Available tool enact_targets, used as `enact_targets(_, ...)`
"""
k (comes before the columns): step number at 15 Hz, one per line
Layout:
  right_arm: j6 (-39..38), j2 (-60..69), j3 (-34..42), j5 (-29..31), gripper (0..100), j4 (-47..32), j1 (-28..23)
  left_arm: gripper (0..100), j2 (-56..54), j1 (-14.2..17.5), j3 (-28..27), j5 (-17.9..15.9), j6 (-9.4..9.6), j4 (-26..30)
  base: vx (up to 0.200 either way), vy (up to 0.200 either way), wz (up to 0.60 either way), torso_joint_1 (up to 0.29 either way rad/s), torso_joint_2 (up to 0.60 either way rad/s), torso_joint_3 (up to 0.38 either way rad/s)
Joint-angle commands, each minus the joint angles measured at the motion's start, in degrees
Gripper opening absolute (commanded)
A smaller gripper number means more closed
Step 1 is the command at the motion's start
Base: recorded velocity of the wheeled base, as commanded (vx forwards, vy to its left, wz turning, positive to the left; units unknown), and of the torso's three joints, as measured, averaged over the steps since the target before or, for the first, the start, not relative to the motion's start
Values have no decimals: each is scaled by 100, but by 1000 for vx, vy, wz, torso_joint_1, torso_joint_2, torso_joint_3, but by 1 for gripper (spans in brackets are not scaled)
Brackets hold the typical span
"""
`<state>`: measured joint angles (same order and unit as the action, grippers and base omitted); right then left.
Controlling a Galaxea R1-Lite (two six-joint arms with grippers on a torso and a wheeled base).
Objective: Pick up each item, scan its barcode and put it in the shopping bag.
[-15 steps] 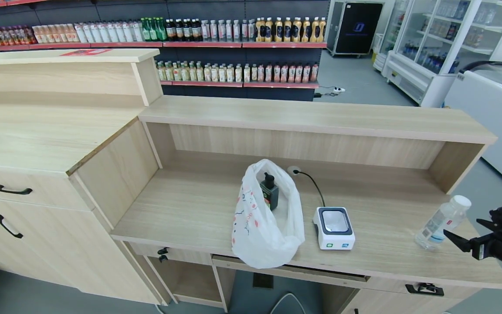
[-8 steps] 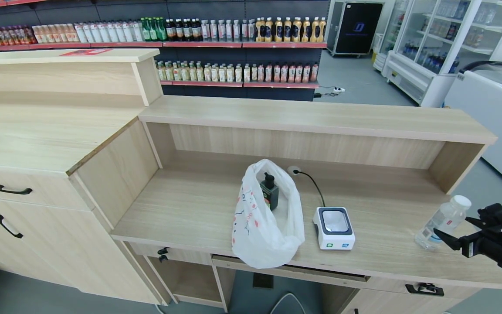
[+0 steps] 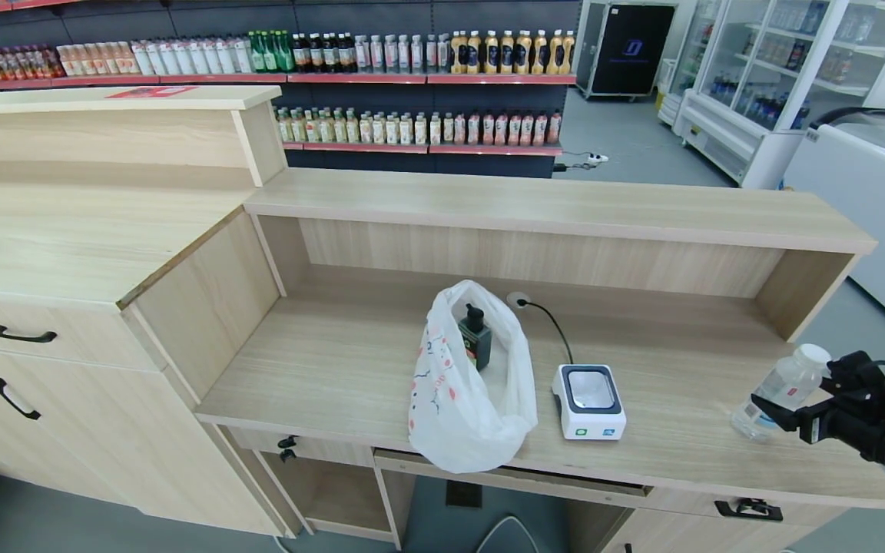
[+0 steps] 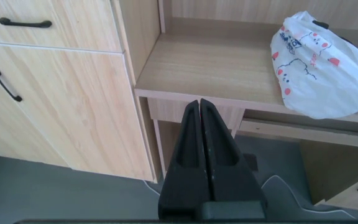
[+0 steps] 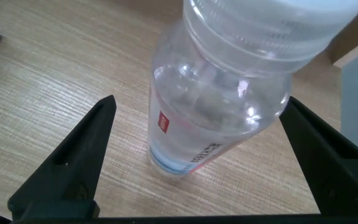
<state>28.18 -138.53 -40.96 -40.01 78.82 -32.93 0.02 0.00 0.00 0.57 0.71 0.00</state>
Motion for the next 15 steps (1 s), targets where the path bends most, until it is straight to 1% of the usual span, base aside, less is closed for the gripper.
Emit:
enact_targets(1, 3, -60, -8, -7, 100, 1, 32, 0, -2, 0, 0, 4, 0, 0, 0, 0, 0, 0, 0, 0)
enact_targets(15, -24, -315, -448, 2, 100, -7, 287, 0, -2, 0, 0, 4, 0, 0, 0, 0, 0, 0, 0, 0)
